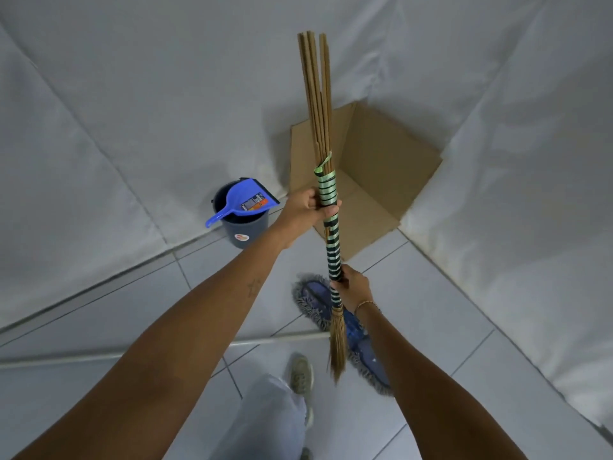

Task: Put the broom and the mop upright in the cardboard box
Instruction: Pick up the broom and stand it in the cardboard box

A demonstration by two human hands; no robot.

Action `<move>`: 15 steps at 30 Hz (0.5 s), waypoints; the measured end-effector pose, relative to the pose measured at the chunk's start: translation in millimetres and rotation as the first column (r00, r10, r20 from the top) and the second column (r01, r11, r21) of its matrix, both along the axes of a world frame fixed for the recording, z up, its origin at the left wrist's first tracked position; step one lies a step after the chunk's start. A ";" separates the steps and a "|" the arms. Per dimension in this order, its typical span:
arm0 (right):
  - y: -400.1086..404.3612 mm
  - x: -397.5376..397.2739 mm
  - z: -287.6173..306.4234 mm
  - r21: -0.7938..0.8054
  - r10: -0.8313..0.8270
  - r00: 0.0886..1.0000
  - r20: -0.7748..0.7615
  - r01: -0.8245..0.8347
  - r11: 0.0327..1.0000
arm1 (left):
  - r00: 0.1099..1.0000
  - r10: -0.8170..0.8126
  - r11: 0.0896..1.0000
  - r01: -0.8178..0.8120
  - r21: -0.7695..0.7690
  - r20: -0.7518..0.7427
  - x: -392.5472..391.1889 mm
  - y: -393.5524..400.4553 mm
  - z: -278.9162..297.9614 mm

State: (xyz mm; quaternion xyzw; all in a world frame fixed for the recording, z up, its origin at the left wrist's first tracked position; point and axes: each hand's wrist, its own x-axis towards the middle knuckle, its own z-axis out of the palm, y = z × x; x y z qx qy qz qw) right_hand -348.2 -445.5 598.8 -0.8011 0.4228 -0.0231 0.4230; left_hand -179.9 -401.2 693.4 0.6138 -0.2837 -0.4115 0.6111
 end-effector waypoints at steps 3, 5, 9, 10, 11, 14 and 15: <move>-48.0 7.8 -6.0 0.004 -0.004 1.000 0.007 0.004 1.000 | 1.000 0.000 1.000 0.000 0.000 -0.001 6.5 -47.0 -10.2; -82.2 11.3 -11.4 0.019 -0.016 1.000 0.003 0.016 1.000 | 1.000 -0.009 1.000 0.009 -0.007 -0.005 13.5 -82.1 -17.6; -141.9 6.0 -7.7 0.010 -0.058 0.998 -0.027 0.058 0.998 | 0.995 -0.056 0.998 0.056 0.007 -0.078 23.7 -146.4 -18.4; -157.7 5.2 -5.5 0.014 -0.085 0.996 -0.012 0.085 0.996 | 0.994 -0.074 0.997 0.075 0.008 -0.081 26.7 -165.4 -15.7; -173.7 5.7 -1.6 0.017 -0.106 0.994 0.000 0.106 0.994 | 0.993 -0.089 0.996 0.090 0.001 -0.080 28.9 -184.6 -11.7; -223.3 19.0 13.2 0.015 -0.150 0.988 0.032 0.150 0.989 | 0.991 -0.124 0.992 0.122 -0.027 -0.054 34.9 -235.2 7.7; -239.9 25.2 17.0 0.011 -0.142 0.989 0.041 0.142 0.990 | 0.991 -0.130 0.991 0.129 -0.031 -0.037 36.7 -250.8 15.4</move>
